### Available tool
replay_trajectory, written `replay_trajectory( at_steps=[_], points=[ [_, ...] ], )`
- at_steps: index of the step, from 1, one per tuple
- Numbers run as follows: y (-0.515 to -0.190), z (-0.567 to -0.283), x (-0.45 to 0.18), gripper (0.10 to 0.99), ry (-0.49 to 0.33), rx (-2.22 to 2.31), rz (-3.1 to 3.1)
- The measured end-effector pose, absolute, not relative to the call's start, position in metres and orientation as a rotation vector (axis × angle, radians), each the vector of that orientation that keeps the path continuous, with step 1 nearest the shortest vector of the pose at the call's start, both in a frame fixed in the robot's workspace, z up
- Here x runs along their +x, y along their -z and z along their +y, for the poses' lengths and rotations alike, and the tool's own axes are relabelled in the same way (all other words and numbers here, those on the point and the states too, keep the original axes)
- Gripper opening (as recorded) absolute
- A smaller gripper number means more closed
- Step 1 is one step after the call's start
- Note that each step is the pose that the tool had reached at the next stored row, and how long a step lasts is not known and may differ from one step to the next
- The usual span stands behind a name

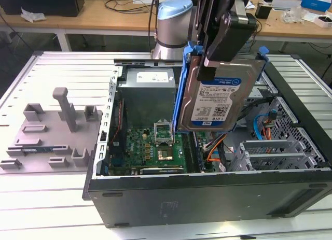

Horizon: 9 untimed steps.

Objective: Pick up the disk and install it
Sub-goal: 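Pick up the disk, then insert the disk into the insertion slot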

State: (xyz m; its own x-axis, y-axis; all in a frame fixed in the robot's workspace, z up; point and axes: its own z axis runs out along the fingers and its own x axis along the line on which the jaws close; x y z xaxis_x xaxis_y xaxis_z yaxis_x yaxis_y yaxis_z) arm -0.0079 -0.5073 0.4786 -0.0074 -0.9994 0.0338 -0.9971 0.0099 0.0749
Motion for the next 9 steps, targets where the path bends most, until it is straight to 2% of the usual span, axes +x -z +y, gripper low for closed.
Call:
replay_trajectory(
  at_steps=[9],
  points=[
    [-0.4787, -0.5083, -0.0079, 0.365, 0.045, 2.157, -2.176]
  ],
)
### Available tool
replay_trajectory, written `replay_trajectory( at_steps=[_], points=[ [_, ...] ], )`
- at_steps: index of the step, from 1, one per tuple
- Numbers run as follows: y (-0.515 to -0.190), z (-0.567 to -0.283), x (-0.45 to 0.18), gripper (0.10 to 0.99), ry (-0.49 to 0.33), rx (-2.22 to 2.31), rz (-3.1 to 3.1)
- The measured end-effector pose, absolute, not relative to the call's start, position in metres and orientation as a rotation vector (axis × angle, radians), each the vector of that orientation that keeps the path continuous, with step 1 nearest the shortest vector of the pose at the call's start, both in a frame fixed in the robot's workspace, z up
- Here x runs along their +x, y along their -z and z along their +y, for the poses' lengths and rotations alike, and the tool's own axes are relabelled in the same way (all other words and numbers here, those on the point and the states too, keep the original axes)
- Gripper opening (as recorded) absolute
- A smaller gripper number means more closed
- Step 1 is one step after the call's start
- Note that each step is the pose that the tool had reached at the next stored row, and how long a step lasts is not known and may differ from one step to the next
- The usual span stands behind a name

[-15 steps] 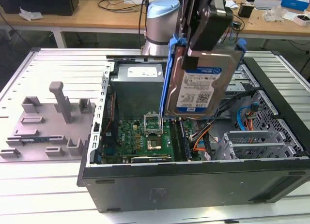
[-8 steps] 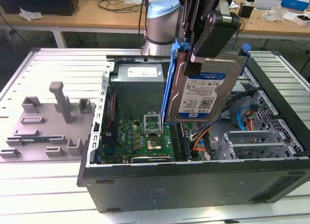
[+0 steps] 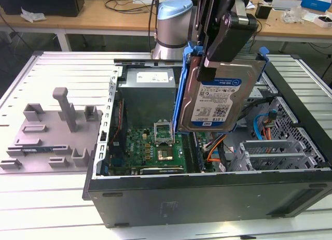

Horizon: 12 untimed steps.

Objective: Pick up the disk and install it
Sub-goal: 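Insert the disk into the insertion slot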

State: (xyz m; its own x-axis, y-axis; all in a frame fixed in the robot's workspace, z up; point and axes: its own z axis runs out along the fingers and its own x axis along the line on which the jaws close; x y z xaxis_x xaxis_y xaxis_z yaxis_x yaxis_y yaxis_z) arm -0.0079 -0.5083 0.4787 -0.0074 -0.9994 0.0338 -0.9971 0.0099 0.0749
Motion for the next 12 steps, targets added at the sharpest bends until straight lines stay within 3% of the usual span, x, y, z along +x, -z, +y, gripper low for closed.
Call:
replay_trajectory(
  at_steps=[9, 12],
  points=[
    [-0.4787, -0.5084, -0.0079, 0.365, 0.041, 2.160, -2.177],
    [-0.4786, -0.5085, -0.0079, 0.365, 0.001, 2.181, -2.194]
  ],
)
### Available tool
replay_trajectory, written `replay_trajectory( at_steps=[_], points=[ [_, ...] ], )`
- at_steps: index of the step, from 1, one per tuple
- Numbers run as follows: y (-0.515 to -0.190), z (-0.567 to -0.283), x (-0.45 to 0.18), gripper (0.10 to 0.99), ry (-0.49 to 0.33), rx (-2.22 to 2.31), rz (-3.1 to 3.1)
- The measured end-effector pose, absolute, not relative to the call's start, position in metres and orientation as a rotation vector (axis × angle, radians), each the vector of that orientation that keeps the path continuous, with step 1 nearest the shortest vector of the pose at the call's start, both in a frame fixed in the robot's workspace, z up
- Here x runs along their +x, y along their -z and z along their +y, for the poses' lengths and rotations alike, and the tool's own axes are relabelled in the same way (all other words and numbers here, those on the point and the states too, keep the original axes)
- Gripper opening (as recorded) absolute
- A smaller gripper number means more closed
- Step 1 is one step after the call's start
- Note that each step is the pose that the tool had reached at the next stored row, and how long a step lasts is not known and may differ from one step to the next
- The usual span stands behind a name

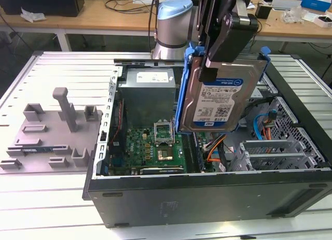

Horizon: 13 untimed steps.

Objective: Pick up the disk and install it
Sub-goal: 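Insert the disk into the insertion slot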

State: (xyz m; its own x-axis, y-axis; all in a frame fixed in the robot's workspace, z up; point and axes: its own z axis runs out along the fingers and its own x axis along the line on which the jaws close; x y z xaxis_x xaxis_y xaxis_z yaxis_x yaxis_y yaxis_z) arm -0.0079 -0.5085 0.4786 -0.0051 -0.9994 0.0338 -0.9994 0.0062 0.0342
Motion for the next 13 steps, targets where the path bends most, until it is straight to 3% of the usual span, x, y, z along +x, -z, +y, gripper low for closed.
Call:
replay_trajectory(
  at_steps=[13],
  points=[
    [-0.4771, -0.5188, -0.0085, 0.365, 0.026, 2.199, -2.211]
  ],
)
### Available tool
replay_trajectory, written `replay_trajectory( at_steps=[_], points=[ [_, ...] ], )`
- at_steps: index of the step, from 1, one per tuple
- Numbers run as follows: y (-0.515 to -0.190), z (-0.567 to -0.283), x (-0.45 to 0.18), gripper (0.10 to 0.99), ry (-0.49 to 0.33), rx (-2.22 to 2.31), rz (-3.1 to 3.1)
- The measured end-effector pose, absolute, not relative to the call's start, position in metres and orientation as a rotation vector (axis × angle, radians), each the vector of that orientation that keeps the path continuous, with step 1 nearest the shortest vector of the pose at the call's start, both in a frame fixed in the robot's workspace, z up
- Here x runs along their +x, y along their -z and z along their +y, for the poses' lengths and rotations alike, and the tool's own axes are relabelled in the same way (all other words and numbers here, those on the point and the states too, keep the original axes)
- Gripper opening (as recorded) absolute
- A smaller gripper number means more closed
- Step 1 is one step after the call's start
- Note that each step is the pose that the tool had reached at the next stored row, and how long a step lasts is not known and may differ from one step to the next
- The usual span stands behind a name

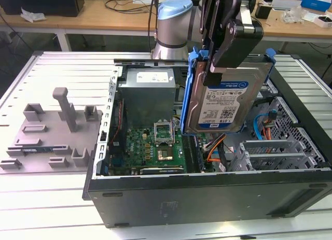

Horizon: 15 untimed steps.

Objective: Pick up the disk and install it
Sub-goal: 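Insert the disk into the insertion slot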

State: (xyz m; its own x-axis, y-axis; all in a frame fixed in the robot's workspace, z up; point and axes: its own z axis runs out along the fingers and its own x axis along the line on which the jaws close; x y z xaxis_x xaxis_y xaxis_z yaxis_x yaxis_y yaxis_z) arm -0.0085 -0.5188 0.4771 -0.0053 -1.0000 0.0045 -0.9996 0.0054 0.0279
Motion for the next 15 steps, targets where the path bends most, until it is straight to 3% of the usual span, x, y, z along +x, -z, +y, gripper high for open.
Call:
replay_trajectory(
  at_steps=[15],
  points=[
    [-0.476, -0.534, 0.064, 0.365, 0.026, 2.199, -2.211]
  ],
)
